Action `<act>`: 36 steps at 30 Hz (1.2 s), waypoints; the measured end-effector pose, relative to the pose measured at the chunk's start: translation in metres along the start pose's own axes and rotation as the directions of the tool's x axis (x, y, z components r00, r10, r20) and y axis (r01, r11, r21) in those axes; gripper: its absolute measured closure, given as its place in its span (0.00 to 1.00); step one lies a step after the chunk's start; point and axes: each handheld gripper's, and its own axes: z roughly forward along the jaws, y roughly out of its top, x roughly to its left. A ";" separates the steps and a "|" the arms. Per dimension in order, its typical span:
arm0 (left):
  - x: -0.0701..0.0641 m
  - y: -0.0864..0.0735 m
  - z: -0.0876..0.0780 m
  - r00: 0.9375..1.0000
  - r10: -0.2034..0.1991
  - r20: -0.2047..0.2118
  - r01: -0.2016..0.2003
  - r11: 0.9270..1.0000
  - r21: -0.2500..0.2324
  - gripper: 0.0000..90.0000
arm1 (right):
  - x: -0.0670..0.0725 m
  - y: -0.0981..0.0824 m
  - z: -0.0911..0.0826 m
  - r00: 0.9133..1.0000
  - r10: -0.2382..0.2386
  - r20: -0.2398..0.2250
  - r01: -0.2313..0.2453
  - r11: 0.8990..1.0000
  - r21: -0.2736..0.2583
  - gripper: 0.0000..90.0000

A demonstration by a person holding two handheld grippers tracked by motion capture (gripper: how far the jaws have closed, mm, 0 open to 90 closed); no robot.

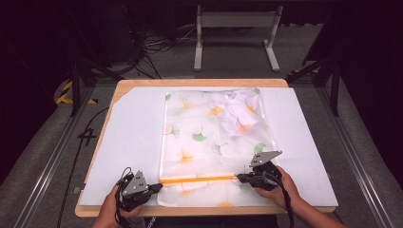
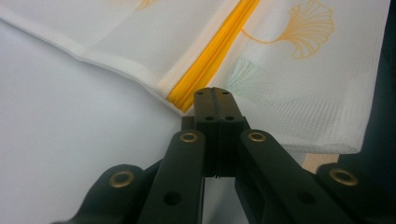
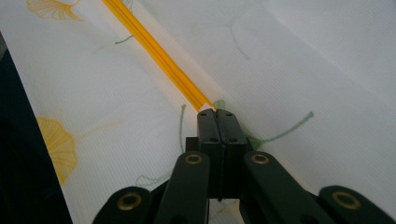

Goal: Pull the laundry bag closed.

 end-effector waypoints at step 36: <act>0.000 0.000 0.000 1.000 0.000 -0.001 0.000 1.000 0.000 1.00 | -0.022 -0.028 -0.035 0.996 0.061 0.060 -0.061 0.998 -0.014 1.00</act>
